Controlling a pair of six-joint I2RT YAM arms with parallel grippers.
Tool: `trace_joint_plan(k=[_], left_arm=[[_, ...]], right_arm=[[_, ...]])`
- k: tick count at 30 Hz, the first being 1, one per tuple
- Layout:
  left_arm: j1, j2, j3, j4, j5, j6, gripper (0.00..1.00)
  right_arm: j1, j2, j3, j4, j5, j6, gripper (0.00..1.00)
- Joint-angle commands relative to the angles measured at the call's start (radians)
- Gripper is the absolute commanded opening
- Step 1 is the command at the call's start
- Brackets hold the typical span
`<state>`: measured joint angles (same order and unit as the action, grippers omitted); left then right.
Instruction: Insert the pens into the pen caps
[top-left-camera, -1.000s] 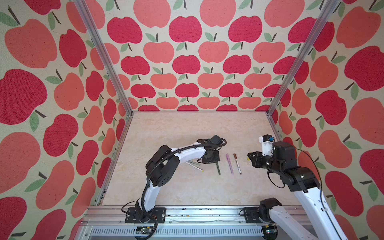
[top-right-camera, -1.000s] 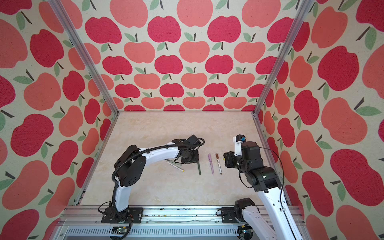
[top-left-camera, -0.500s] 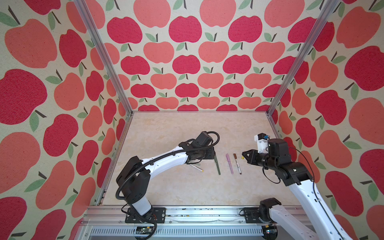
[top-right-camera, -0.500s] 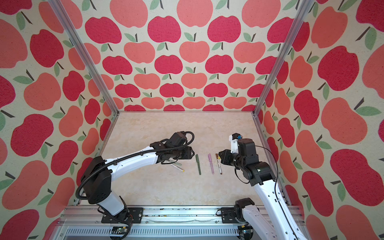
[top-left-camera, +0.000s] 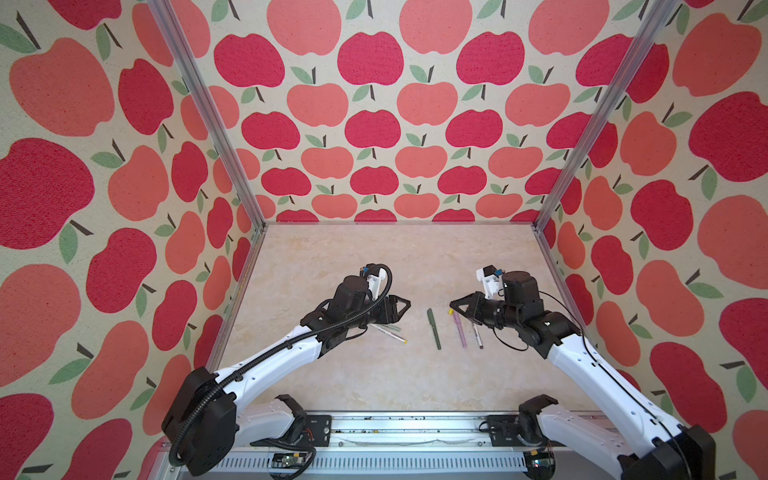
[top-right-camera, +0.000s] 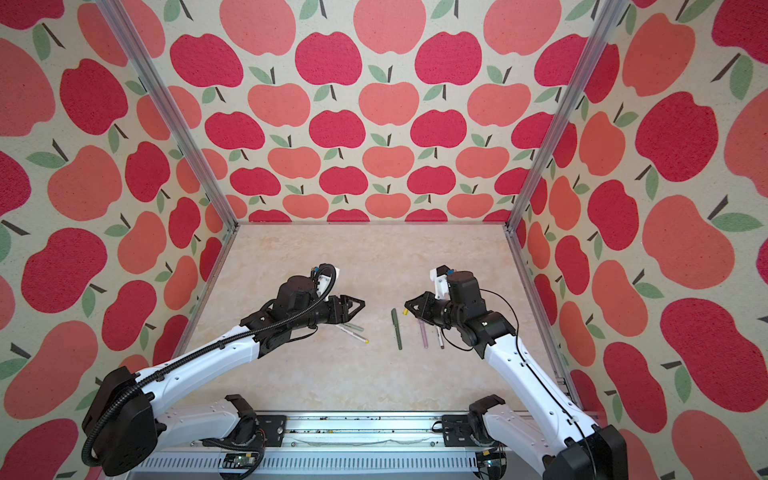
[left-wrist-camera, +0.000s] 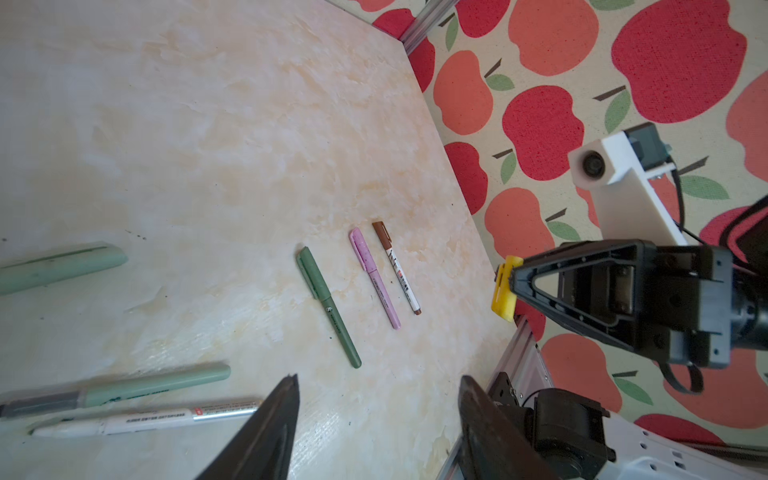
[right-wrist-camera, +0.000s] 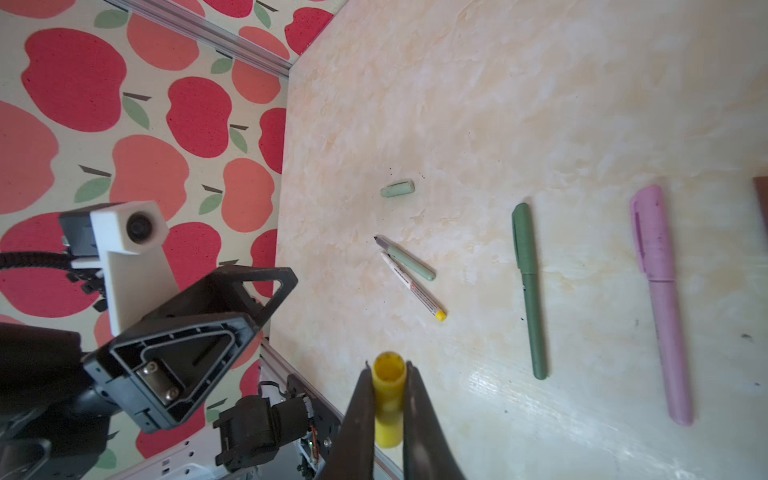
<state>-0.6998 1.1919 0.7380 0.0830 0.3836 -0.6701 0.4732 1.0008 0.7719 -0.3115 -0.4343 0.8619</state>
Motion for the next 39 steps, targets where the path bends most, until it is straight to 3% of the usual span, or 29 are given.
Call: trace_joint_plan(k=[1,8,12,20,29,34,39], left_arm=[[0.005,-0.033,-0.034,0.138,0.118,0.029,0.64],[0.008,-0.03,0.025,0.074,0.288,0.136,0.63],[0.008,-0.017,0.037,0.041,0.296,0.148,0.58],[0.003,-0.049,-0.055,0.22,0.242,0.06,0.56],[-0.006,-0.035,-0.03,0.216,0.209,0.086,0.5],[-0.005,-0.097,-0.055,0.135,0.14,0.08,0.5],[-0.002,-0.246,-0.107,-0.096,-0.07,0.033,0.53]], right_arm=[[0.027,0.039,0.017,0.136,-0.088,0.096,0.11],[0.122,0.145,0.119,0.042,-0.141,0.022,0.12],[0.173,0.165,0.14,0.071,-0.141,0.023,0.12],[0.212,0.15,0.079,0.282,-0.074,0.154,0.12],[0.255,0.179,0.111,0.322,-0.053,0.165,0.12],[0.255,0.177,0.144,0.207,0.016,0.075,0.12],[0.255,0.228,0.209,-0.01,0.124,-0.074,0.12]])
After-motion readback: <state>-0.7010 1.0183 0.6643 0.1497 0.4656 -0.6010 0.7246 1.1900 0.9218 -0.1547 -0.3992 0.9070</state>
